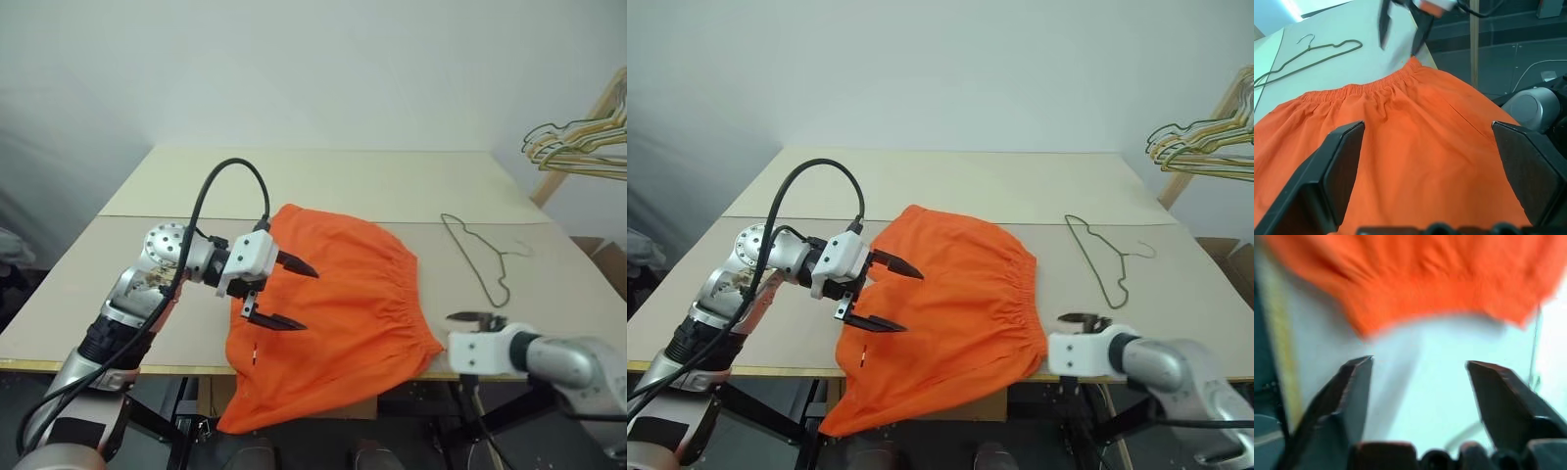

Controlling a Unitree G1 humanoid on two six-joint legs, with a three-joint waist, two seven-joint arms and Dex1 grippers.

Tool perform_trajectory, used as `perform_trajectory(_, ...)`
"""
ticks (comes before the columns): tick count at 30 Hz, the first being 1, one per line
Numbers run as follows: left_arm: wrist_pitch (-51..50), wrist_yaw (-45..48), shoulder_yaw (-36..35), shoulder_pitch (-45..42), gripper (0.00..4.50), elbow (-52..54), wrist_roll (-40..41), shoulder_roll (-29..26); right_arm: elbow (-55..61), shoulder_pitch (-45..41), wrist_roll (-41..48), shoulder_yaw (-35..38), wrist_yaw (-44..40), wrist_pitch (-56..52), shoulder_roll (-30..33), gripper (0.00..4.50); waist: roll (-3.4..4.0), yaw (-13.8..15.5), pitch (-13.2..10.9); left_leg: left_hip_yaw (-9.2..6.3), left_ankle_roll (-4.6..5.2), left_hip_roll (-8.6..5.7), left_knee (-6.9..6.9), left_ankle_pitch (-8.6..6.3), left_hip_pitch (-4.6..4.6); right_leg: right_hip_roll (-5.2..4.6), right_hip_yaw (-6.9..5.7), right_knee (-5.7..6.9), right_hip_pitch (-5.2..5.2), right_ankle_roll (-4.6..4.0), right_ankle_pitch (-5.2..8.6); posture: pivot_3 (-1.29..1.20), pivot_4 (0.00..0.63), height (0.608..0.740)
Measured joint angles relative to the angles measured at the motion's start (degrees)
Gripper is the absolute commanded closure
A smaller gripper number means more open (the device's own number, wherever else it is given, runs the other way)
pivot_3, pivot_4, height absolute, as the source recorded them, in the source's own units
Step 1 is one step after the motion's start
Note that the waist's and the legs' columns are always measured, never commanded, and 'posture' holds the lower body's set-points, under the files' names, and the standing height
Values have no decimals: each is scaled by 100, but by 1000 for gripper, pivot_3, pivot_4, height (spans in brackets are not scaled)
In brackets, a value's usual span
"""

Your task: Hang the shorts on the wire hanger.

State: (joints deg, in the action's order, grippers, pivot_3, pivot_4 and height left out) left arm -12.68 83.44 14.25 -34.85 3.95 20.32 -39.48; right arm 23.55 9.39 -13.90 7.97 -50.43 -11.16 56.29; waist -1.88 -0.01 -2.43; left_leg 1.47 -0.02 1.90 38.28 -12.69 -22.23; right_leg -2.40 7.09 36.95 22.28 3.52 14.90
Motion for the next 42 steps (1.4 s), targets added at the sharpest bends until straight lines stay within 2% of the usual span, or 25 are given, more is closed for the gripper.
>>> perform_trajectory(2,13,20,-8,7,0,-9,-1,-14,-108,-394,380,271,-16,-933,-276,62,-4,-30,0,0,0,1,0,0,5,1,1,2,-2,-3,-1,75,0,740)
perform_trajectory(5,21,5,-11,21,0,-24,-8,24,-798,-1863,651,465,547,-3336,-1145,62,-5,-101,4,0,0,4,1,0,9,5,4,2,-3,-20,-9,71,0,740)
perform_trajectory(8,25,-10,-22,83,0,-20,-10,42,-1550,-2847,644,486,1199,-4688,-1665,62,-2,-88,4,-4,0,5,-4,0,1,6,-1,5,5,-13,-11,69,0,740)
perform_trajectory(11,25,-19,-13,104,0,-15,-14,86,-2407,-3703,709,510,1795,-5513,-2062,62,3,-78,2,-4,0,2,-12,0,-16,6,0,5,22,-35,-33,71,0,740)
perform_trajectory(15,23,-23,-17,110,0,-23,-29,92,-3775,-4672,585,624,2880,-5676,-2284,62,6,-63,0,-4,0,-2,-16,0,-37,2,-2,-3,39,-35,-33,78,0,740)
perform_trajectory(17,23,-22,-18,112,0,-21,-30,90,-4302,-4992,613,654,3156,-5668,-2289,62,7,-71,1,-4,1,-2,-18,0,-51,2,-1,-4,54,-35,-33,84,0,740)
perform_trajectory(24,19,-37,-25,158,0,14,-29,82,-4537,-5180,1160,475,2841,-6185,-2304,62,10,-95,3,-6,1,-1,-18,1,-76,4,0,7,84,-36,-36,94,0,740)
perform_trajectory(42,-32,-86,-29,294,0,245,-17,50,-7352,-6540,1644,720,3581,-6133,-2356,62,17,-123,0,-5,2,-1,-18,2,-73,6,2,6,84,-35,-39,98,0,740)
